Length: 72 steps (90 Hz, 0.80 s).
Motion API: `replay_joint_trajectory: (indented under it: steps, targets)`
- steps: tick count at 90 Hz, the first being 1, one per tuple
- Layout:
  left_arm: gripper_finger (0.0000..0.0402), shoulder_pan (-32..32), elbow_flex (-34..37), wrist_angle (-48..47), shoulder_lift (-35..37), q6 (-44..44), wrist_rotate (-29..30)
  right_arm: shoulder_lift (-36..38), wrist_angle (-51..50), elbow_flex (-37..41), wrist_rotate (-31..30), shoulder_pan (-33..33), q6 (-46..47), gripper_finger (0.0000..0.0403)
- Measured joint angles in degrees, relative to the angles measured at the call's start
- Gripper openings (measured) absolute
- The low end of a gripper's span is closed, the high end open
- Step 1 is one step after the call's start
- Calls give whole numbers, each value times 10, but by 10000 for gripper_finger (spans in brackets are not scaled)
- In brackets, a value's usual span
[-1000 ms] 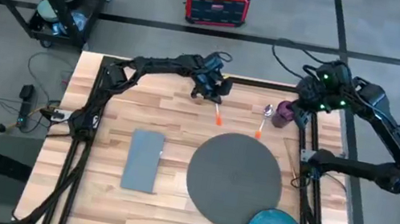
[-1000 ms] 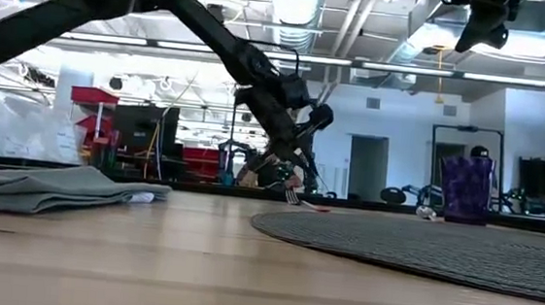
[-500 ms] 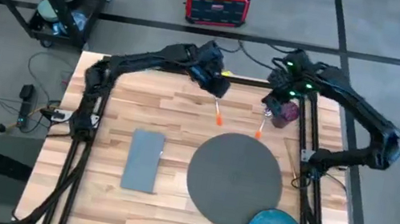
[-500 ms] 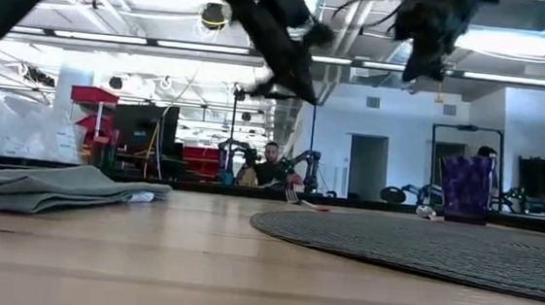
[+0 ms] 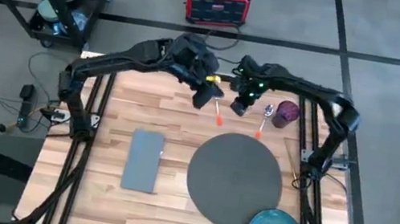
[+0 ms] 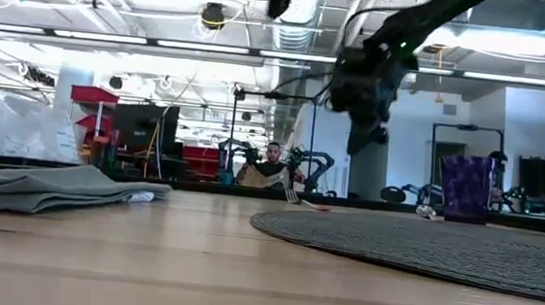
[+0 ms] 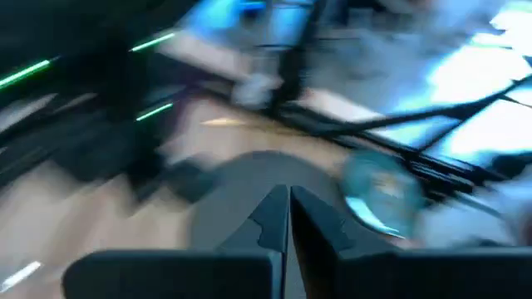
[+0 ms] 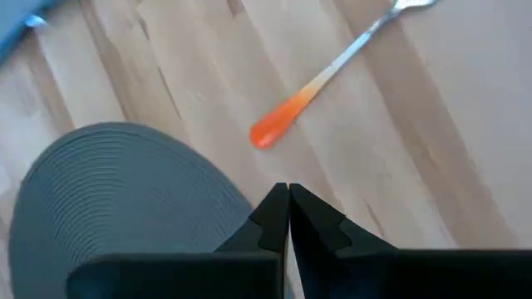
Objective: Set table place
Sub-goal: Put the orange fork on the the gray table napkin
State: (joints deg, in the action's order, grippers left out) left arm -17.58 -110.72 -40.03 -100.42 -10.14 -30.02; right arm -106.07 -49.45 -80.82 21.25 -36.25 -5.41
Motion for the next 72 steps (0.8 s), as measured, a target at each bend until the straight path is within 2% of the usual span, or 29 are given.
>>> replay_joint_trajectory:
  steps: [15, 26, 36, 50, 61, 66, 72]
  targets:
    - [0, 3, 0, 12, 1, 1, -132, -59, 15, -36, 7, -4, 0, 0]
    - [0, 4, 0, 15, 0, 7, -220, -106, 17, -70, 43, -16, 17, 0]
    - [0, 10, 0, 16, 0, 20, -270, -143, 13, -99, 86, -23, 38, 0]
    - [0, 14, 0, 17, 0, 21, -288, -178, 6, -122, 99, -24, 67, 0]
    - [0, 13, 0, 1, 0, 15, -289, -189, 4, -124, 54, -24, 98, 0]
    - [0, 10, 0, -14, 0, 4, -277, -190, -2, -124, 41, -24, 100, 0]
    - [0, 6, 0, -53, 1, -8, -235, -189, 3, -125, 33, -24, 107, 0]
